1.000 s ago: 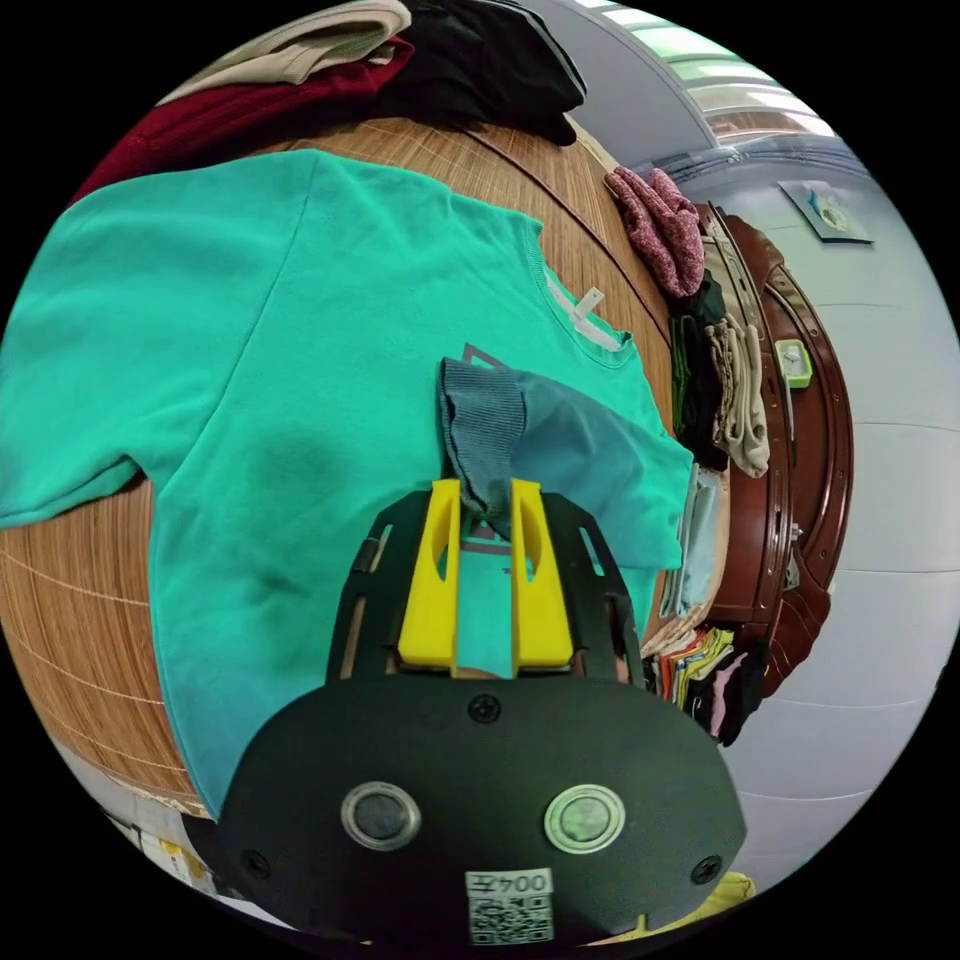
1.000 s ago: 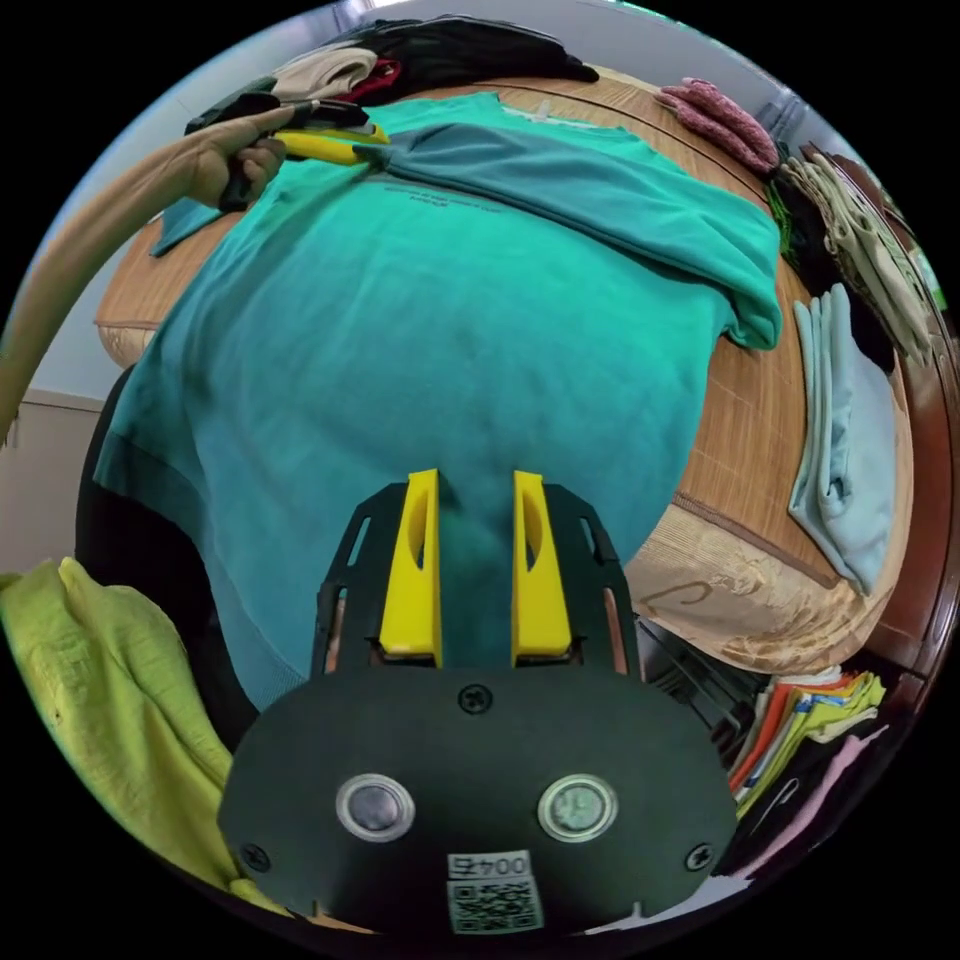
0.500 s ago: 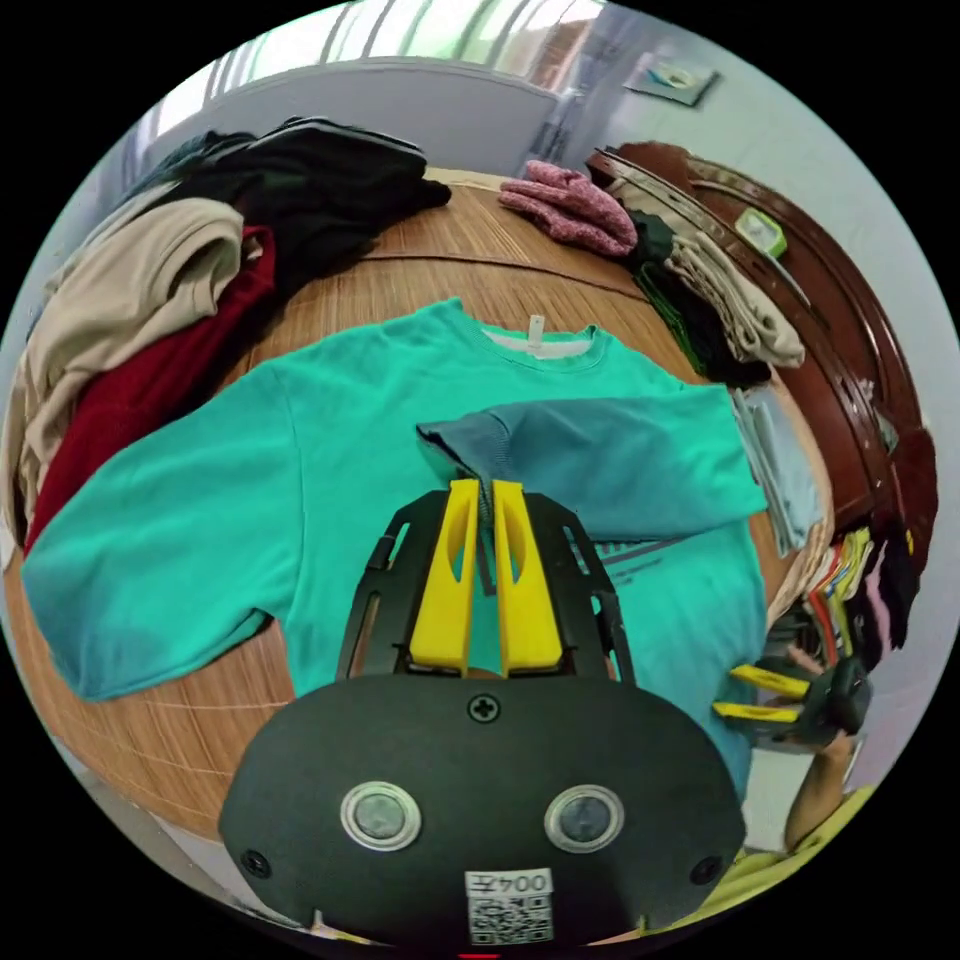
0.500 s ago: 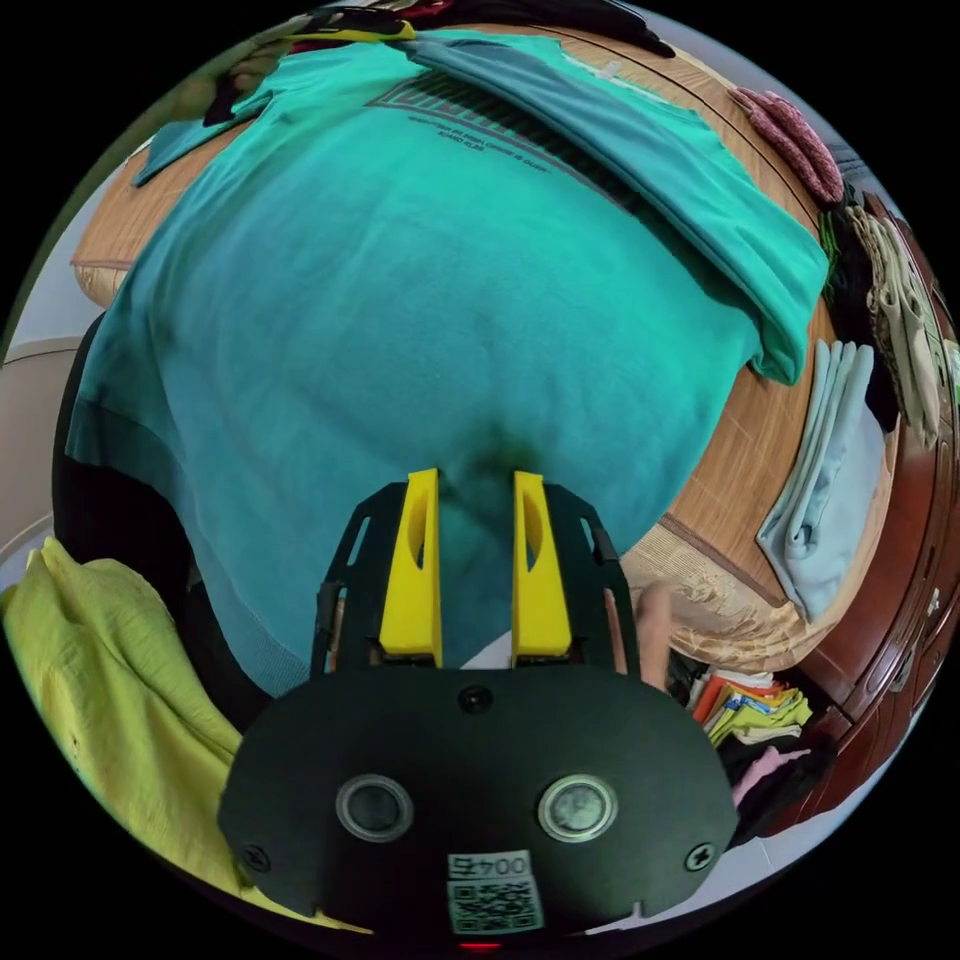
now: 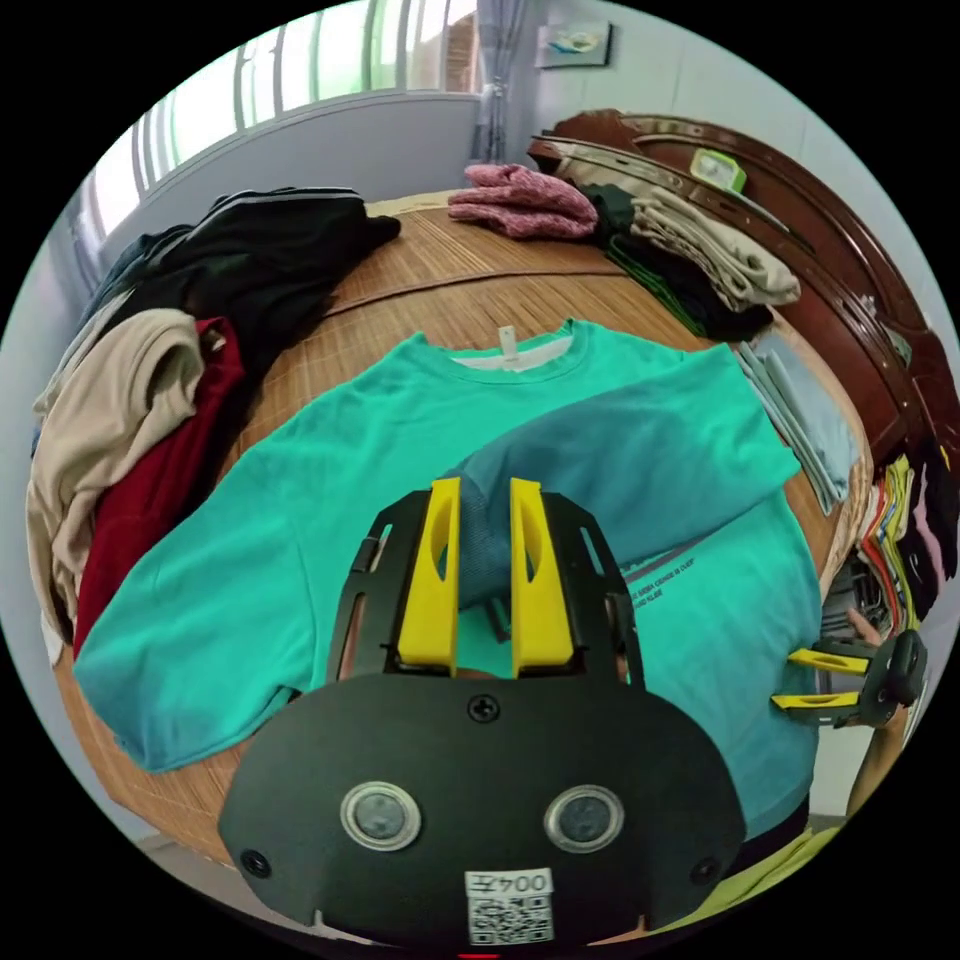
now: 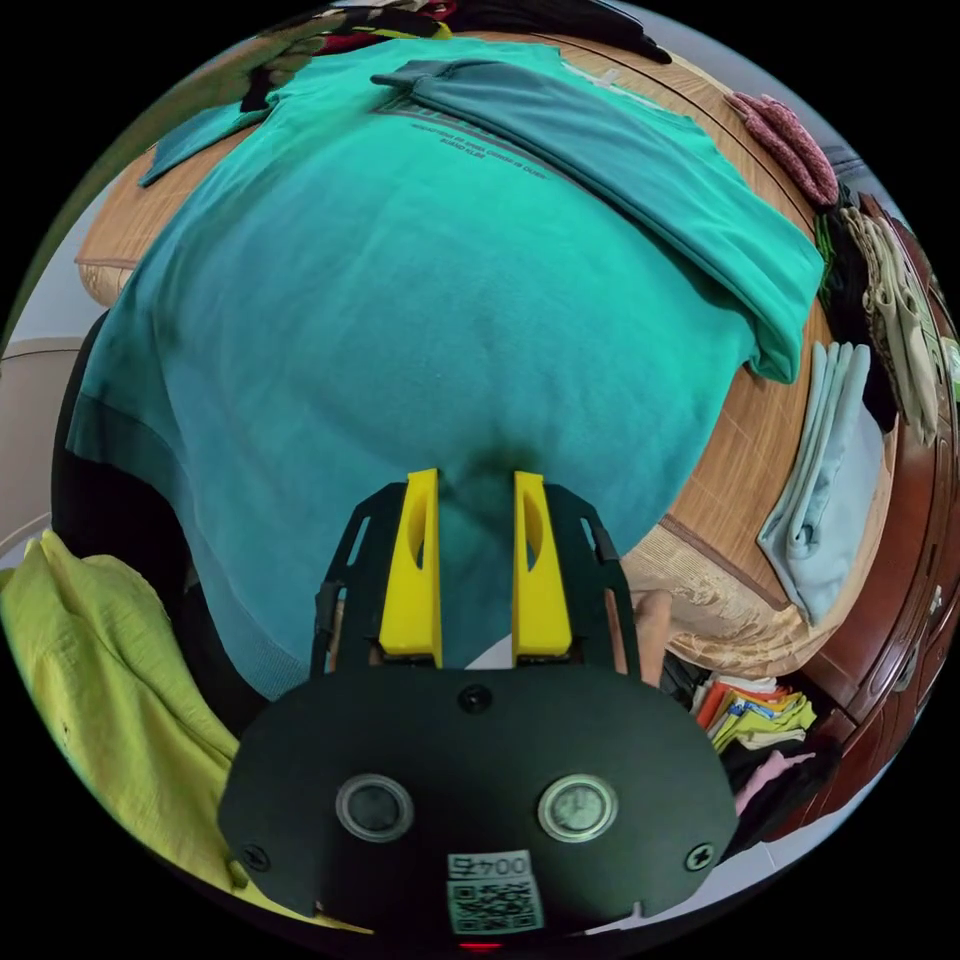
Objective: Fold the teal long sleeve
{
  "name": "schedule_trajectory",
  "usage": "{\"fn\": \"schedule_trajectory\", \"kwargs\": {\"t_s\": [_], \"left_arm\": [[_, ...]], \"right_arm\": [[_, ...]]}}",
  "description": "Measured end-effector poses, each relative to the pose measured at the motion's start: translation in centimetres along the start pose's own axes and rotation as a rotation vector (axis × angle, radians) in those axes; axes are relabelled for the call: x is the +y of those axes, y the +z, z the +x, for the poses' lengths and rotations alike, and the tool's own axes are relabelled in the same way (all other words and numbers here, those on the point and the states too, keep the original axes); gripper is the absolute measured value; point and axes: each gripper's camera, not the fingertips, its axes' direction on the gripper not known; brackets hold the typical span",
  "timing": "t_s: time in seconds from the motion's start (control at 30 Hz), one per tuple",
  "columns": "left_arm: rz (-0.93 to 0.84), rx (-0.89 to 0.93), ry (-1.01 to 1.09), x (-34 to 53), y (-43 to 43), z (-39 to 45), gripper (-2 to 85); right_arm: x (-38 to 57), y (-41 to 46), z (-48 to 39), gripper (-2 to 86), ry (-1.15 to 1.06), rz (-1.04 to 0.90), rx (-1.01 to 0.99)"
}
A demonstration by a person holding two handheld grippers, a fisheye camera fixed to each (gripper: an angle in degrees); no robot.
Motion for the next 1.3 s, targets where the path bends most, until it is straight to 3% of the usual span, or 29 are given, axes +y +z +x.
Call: {"fn": "schedule_trajectory", "kwargs": {"t_s": [0.17,0.27,0.43,0.5,0.7,0.83,1.17,1.3], "left_arm": [[-0.057,0.029,0.079,-2.3,2.6,5.0,8.7],[-0.073,0.05,0.141,-3.9,3.3,8.4,9.2],[-0.11,0.006,0.258,-5.9,4.9,13.7,9.8],[-0.144,-0.012,0.266,-6.5,6.0,14.9,10.0],[-0.222,-0.049,0.247,-6.4,8.3,15.1,11.2],[-0.223,-0.01,0.199,-5.6,9.4,14.2,11.6],[-0.155,0.018,0.153,-4.0,9.7,14.0,11.6],[-0.089,0.013,0.135,-2.6,9.5,14.0,11.4]], "right_arm": [[2.6,-2.0,1.4,15.3,0.043,0.101,-0.094],[6.3,-5.0,4.1,15.7,0.126,0.278,-0.099],[11.0,-8.7,15.9,11.0,0.423,0.689,0.009],[10.5,-8.4,19.9,10.3,0.481,0.731,-0.024],[4.9,-7.3,25.3,13.3,0.378,0.632,0.007],[3.0,-7.7,26.6,5.9,0.334,0.615,0.114],[5.4,-8.3,27.6,1.3,0.284,0.524,0.278],[7.2,-13.6,34.3,6.2,0.439,0.681,0.084]]}}
